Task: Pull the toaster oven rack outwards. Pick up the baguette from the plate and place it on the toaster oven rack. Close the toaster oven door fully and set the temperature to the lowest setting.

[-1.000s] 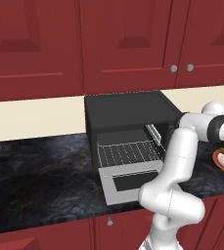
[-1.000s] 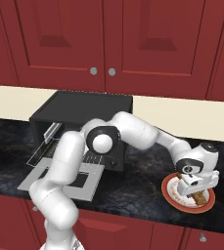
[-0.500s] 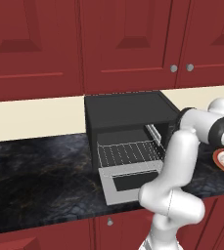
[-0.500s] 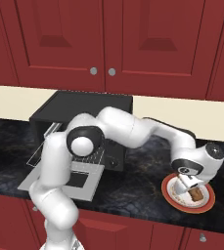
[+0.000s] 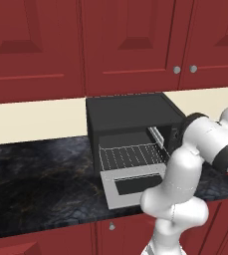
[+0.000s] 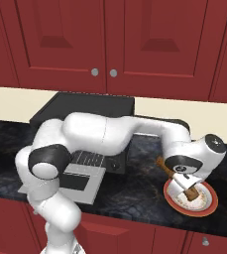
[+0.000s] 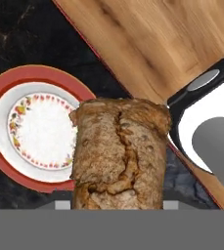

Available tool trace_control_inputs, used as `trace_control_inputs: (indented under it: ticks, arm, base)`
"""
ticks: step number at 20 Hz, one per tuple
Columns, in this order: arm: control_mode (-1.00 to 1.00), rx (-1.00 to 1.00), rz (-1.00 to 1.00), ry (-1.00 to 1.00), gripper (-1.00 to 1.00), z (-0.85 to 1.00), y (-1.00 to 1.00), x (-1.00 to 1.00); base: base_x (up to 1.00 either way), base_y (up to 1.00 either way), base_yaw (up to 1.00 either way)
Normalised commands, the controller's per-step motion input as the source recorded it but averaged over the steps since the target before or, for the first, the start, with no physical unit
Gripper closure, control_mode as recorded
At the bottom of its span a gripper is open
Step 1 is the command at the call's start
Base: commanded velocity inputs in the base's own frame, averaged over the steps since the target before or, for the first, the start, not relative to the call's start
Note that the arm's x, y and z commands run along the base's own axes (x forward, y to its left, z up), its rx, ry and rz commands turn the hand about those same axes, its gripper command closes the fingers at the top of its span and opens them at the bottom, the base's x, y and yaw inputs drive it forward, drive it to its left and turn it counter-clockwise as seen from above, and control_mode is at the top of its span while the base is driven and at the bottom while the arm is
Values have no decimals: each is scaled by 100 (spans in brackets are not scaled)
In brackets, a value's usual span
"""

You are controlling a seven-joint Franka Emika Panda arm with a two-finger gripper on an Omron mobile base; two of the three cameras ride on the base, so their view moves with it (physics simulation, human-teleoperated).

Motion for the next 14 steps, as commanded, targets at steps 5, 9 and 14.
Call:
trace_control_inputs:
  ticks: [5,9,14]
  arm:
    - [-100,-6,9,-11,100,23,100,-22]
    - [-100,-3,7,-3,100,17,100,-16]
    - [-100,-4,16,7,100,37,100,-6]
  base:
    - [0,0,0]
    - [0,0,0]
    - [0,0,0]
